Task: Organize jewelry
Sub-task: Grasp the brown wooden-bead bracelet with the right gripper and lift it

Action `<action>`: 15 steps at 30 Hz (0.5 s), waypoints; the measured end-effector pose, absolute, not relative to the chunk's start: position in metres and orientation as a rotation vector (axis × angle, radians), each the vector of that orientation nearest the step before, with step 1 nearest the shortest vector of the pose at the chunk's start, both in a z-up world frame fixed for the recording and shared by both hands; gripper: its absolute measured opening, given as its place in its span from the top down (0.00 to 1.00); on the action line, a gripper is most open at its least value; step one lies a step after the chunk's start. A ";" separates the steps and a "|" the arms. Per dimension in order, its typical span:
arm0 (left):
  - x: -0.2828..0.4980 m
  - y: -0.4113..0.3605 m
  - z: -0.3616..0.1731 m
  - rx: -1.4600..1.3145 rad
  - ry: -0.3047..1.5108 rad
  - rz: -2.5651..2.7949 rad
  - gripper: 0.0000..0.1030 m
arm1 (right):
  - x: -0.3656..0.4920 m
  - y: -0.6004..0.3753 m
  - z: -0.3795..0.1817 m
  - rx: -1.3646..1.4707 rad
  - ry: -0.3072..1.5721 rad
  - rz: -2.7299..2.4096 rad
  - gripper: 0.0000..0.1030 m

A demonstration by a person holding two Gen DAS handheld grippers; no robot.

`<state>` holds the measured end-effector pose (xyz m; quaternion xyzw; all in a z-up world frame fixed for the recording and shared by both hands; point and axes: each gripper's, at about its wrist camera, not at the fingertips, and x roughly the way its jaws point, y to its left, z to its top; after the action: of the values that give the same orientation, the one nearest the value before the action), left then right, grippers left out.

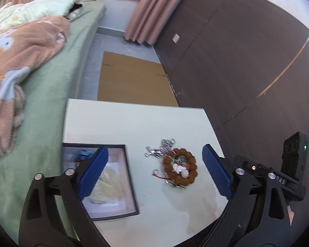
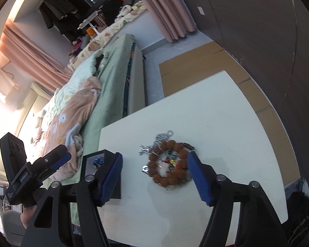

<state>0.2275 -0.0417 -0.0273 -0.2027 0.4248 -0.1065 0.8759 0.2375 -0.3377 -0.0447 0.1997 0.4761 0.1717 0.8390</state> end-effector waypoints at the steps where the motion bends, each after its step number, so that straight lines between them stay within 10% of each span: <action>1: 0.229 -0.047 -0.030 -0.416 0.895 -0.231 0.15 | 0.238 -0.341 -0.047 0.426 1.012 0.361 0.40; 15: 0.252 -0.083 -0.059 -0.360 0.973 -0.256 0.44 | 0.266 -0.342 -0.111 0.483 1.176 0.356 0.60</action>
<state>0.2523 -0.0831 -0.0592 -0.1714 0.4636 -0.1218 0.8607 0.2657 -0.3424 -0.1108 0.2243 0.5464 0.1656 0.7898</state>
